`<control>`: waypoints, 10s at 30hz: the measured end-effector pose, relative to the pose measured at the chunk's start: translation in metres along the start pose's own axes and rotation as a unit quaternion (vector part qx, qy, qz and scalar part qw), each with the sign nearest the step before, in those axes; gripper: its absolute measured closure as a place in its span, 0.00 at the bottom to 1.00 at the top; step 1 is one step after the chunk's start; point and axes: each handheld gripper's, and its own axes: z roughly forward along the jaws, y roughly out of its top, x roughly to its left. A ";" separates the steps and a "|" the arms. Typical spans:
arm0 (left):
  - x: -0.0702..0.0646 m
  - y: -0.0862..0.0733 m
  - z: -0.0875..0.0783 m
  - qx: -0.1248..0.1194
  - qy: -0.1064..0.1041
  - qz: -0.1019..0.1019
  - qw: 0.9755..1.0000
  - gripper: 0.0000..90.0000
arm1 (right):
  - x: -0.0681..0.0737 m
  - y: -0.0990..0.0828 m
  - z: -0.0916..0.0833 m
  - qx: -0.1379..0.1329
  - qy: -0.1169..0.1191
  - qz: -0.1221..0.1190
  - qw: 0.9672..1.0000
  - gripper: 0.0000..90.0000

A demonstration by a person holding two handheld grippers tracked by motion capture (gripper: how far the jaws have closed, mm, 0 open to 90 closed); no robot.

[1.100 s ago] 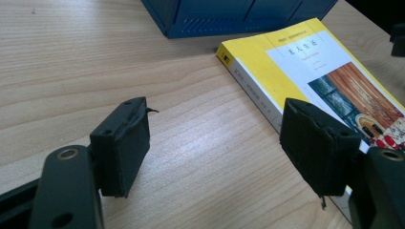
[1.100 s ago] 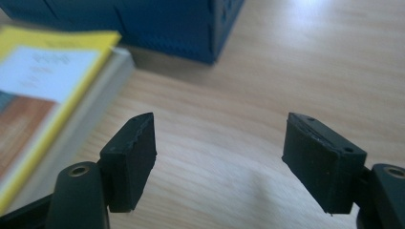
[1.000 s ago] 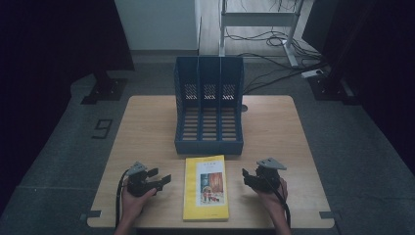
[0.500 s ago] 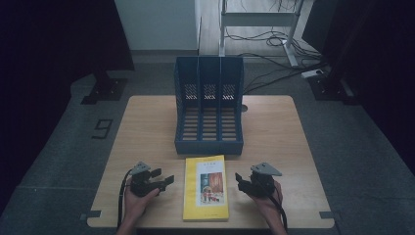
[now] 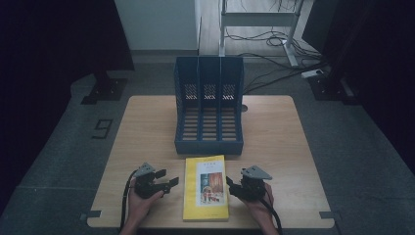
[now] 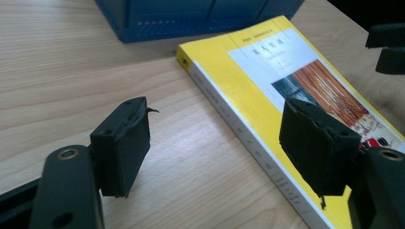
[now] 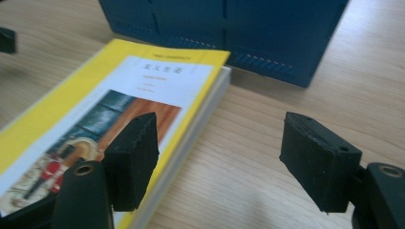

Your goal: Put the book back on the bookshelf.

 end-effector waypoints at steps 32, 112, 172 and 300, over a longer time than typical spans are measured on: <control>-0.025 -0.009 0.027 0.044 -0.026 0.016 0.999 0.29 | 0.036 -0.015 0.028 0.045 0.048 -0.023 0.998 0.33; -0.040 -0.010 0.038 0.061 -0.050 0.021 0.997 0.27 | 0.032 0.016 0.020 -0.012 0.151 0.001 0.988 0.59; -0.038 -0.010 0.038 0.061 -0.055 0.019 0.996 0.27 | 0.022 0.015 0.028 0.030 0.162 -0.015 0.986 0.75; -0.025 -0.005 0.048 0.030 -0.098 -0.078 0.992 0.23 | 0.029 0.029 -0.006 -0.047 0.204 0.010 0.978 0.99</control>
